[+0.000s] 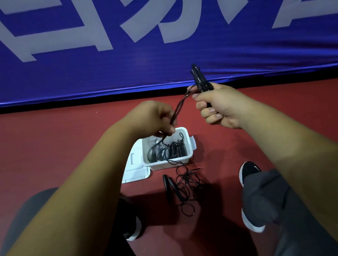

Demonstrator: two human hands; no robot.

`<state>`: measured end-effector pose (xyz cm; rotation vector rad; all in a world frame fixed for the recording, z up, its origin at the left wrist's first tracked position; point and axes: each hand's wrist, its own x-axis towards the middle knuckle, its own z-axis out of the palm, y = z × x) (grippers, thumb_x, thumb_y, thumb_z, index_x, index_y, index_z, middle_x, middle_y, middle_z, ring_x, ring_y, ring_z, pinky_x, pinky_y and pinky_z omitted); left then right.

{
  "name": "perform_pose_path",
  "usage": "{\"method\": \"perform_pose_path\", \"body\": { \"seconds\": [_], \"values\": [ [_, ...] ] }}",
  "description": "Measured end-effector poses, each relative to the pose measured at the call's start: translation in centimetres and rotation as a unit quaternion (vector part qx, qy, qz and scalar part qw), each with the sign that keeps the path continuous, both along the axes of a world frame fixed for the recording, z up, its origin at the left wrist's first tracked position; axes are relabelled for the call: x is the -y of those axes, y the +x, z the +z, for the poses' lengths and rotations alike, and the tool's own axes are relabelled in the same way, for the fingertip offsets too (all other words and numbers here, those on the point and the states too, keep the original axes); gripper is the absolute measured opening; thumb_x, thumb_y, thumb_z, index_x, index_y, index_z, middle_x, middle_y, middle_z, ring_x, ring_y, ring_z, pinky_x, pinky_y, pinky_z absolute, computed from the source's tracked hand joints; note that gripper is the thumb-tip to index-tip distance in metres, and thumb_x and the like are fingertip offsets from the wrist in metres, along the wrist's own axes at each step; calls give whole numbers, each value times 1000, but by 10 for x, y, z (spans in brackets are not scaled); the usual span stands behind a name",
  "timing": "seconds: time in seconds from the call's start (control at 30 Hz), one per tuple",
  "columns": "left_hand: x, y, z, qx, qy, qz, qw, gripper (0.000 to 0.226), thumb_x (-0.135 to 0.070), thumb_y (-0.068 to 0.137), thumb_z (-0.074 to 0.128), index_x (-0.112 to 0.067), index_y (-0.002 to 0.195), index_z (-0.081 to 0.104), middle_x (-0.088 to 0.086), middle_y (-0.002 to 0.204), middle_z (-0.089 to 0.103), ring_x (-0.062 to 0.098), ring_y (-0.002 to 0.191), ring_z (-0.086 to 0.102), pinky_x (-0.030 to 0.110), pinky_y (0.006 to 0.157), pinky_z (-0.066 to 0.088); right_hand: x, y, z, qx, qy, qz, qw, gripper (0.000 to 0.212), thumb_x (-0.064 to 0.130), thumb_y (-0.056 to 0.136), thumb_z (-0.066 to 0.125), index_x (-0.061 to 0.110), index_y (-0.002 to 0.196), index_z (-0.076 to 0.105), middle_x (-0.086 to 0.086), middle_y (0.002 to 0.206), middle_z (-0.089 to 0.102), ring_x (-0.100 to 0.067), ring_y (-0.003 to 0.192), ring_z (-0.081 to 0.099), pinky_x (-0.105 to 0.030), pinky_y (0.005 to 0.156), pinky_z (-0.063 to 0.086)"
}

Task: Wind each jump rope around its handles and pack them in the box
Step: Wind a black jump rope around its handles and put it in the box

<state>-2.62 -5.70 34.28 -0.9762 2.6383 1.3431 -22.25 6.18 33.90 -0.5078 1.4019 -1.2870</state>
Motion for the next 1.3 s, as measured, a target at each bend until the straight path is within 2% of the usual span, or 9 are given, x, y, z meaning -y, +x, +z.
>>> {"method": "perform_pose_path", "body": {
  "seconds": [0.2, 0.33, 0.5, 0.6, 0.7, 0.8, 1.07, 1.17, 1.3],
  "values": [
    [-6, -7, 33, -207, -4, 176, 962, 14, -4, 94, 72, -4, 99, 59, 16, 67, 60, 26, 54, 71, 34, 53, 61, 2, -6, -4, -6, 41, -48, 998, 23, 7, 106, 53, 25, 119, 59, 3, 60, 47, -7, 45, 27, -17, 40, 14],
    [-7, -4, 29, -172, -65, 165, 969, 11, -7, 100, 61, -10, 102, 50, 12, 76, 62, 30, 61, 76, 45, 61, 65, 1, -5, -11, -40, 79, -25, 996, 19, 10, 106, 55, 26, 116, 58, 3, 61, 48, -7, 46, 28, -17, 40, 16],
    [1, 4, 24, -231, 133, 78, 961, 16, -10, 100, 66, -13, 95, 51, 21, 90, 63, 37, 103, 75, 51, 97, 52, 2, -6, -10, -38, 78, -25, 996, 25, 6, 104, 50, 26, 115, 60, 3, 62, 48, -7, 46, 28, -17, 40, 15],
    [1, 11, 31, -273, 262, 22, 925, 17, -19, 102, 59, -15, 88, 51, 14, 80, 58, 27, 68, 67, 50, 93, 55, 1, -4, -7, -51, 60, -10, 997, 23, 7, 105, 54, 26, 116, 62, 2, 64, 47, -8, 47, 28, -18, 41, 16],
    [0, 18, 36, -233, 266, -14, 935, 26, -27, 106, 55, -19, 83, 47, 9, 71, 53, 12, 41, 32, 32, 59, 48, 0, -1, -4, -65, 43, 10, 997, 23, 8, 106, 56, 23, 122, 63, 2, 64, 47, -8, 48, 29, -19, 41, 17],
    [12, 23, 35, -218, 251, 76, 940, 30, -29, 105, 59, -22, 79, 45, 7, 63, 46, 13, 43, 20, 29, 53, 27, 0, 1, -2, -68, 29, 19, 997, 30, 4, 104, 52, 23, 125, 62, 3, 64, 48, -9, 49, 28, -19, 42, 16],
    [22, 25, 11, -16, 68, 49, 996, 22, -21, 109, 53, -13, 108, 73, 7, 68, 61, 21, 65, 52, 33, 64, 45, -6, 12, 7, -37, -47, 99, 993, 36, 3, 101, 62, 18, 133, 63, 2, 65, 39, -9, 53, 21, -23, 48, 10],
    [23, 22, 1, 8, 79, 48, 996, 24, -18, 111, 50, -8, 108, 71, 6, 72, 65, 23, 71, 54, 35, 69, 46, -13, 19, 13, -38, -55, 161, 985, 51, 36, 95, 75, 17, 139, 60, 4, 68, 39, -8, 55, 18, -23, 48, 9],
    [23, 20, 0, 17, 109, 42, 993, 25, -22, 111, 50, -8, 111, 71, 7, 89, 76, 23, 77, 63, 39, 80, 51, -10, 23, 15, -12, -39, 127, 991, 71, 75, 92, 55, 19, 133, 65, 2, 68, 38, -7, 52, 17, -17, 43, 11]
  ]
}}
